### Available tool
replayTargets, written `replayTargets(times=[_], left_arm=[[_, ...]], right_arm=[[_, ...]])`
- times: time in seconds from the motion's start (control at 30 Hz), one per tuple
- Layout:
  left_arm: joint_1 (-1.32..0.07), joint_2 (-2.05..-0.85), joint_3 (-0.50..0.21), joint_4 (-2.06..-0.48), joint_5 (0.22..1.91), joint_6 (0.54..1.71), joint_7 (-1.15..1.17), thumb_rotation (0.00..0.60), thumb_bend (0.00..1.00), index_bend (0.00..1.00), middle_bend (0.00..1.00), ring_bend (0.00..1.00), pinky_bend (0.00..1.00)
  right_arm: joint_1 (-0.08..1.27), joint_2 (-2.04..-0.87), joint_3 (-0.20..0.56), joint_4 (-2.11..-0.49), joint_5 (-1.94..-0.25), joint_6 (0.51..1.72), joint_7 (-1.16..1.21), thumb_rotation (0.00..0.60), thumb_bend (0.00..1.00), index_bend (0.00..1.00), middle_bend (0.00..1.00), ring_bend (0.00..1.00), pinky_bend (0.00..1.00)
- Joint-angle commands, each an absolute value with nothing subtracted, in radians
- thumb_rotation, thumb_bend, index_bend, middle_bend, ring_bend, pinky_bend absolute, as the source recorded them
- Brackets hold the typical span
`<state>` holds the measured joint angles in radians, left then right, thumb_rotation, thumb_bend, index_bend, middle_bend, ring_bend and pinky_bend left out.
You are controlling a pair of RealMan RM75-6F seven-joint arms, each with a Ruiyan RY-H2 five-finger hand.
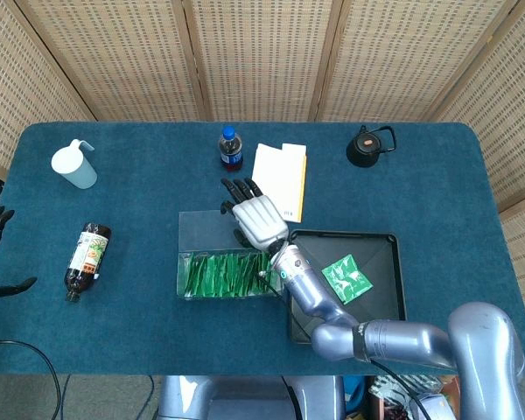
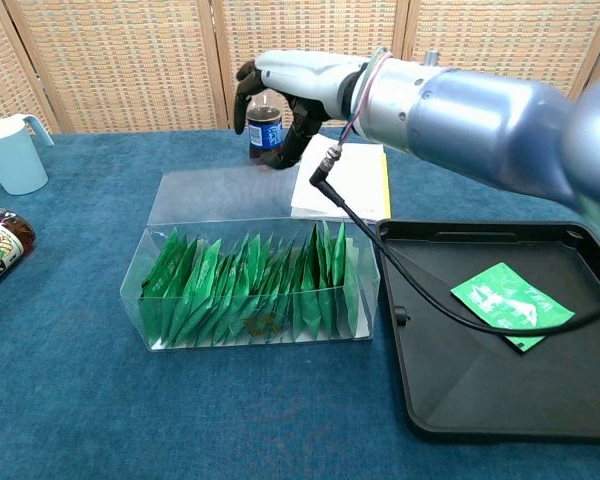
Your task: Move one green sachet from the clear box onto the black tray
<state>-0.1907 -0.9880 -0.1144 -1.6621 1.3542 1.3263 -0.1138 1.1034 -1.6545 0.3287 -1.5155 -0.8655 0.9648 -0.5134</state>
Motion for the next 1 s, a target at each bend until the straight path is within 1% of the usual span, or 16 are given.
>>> replayTargets(times=[0.03, 0.17, 0.33, 0.73, 1.0], left_arm=[[-0.191, -0.990, -0.112, -1.664, 1.356, 1.327, -0.106, 0.600, 0.10, 0.00, 0.00, 0.00, 0.00], [-0.193, -0.993, -0.112, -1.667, 1.355, 1.328, -0.095, 0.600, 0.10, 0.00, 0.00, 0.00, 0.00], [-0.193, -0.994, -0.110, -1.671, 1.358, 1.329, -0.089, 0.600, 0.10, 0.00, 0.00, 0.00, 0.00], [-0.192, -0.989, -0.106, -1.679, 1.367, 1.334, -0.093, 0.600, 0.10, 0.00, 0.00, 0.00, 0.00], [-0.191, -0.987, -0.104, -1.682, 1.369, 1.336, -0.096, 0.600, 0.10, 0.00, 0.00, 0.00, 0.00]], right_arm=[[1.058, -1.581, 0.239, -1.596, -1.035, 0.916, -0.426, 0.600, 0.44, 0.40, 0.03, 0.00, 0.00], [1.036, -1.552, 0.183, -1.652, -1.113, 0.897, -0.402, 0.600, 0.44, 0.42, 0.04, 0.00, 0.00], [1.028, -1.542, 0.149, -1.683, -1.154, 0.889, -0.414, 0.600, 0.44, 0.42, 0.04, 0.00, 0.00], [1.009, -1.552, 0.136, -1.686, -1.158, 0.899, -0.434, 0.600, 0.44, 0.43, 0.04, 0.00, 0.00], [1.007, -1.580, 0.136, -1.650, -1.147, 0.891, -0.444, 0.600, 0.44, 0.43, 0.04, 0.00, 0.00]])
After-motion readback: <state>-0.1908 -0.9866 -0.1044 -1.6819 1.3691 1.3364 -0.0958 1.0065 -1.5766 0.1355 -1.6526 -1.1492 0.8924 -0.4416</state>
